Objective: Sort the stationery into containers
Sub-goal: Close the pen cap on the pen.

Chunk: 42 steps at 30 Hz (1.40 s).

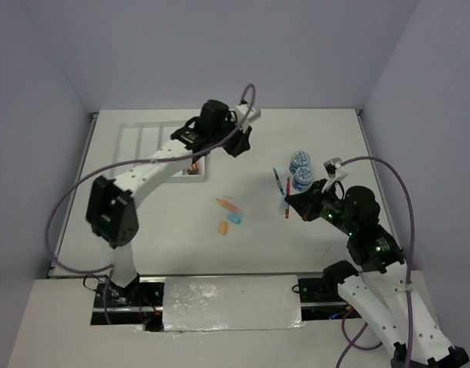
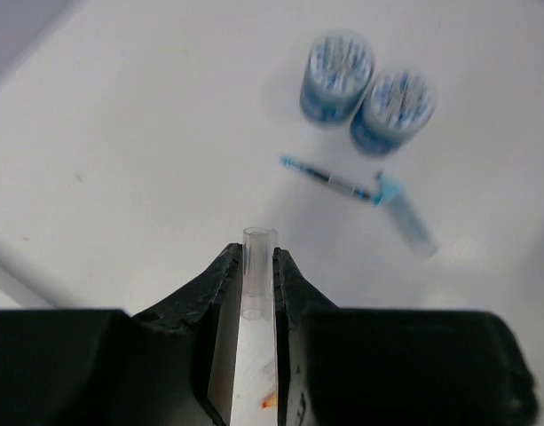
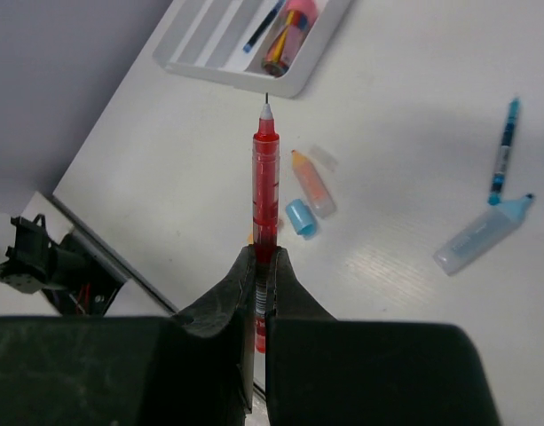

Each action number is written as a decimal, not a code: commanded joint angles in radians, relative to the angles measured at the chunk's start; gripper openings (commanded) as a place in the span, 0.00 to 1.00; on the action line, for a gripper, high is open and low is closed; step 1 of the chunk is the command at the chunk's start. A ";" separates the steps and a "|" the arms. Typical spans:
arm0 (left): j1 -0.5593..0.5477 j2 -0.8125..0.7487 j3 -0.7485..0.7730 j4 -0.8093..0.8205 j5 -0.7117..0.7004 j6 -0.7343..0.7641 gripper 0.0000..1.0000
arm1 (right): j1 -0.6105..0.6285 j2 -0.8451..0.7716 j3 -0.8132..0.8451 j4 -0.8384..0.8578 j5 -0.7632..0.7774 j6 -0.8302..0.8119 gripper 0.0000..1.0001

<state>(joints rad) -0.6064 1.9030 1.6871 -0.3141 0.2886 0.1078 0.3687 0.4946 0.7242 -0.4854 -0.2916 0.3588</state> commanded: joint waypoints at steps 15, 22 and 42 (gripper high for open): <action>-0.082 -1.008 -1.041 0.880 -0.443 -1.120 0.00 | 0.484 0.539 -0.246 1.145 -0.101 0.328 0.00; -0.093 -1.183 -1.176 0.891 -0.549 -1.152 0.00 | 0.542 0.585 -0.200 1.122 -0.026 0.313 0.00; -0.093 -1.181 -1.149 0.774 -0.482 -1.189 0.00 | 0.546 0.671 -0.043 0.918 0.002 0.161 0.00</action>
<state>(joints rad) -0.6960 0.7307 0.5133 0.4370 -0.2142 -1.0782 0.9058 1.1492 0.6373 0.4477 -0.3012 0.5552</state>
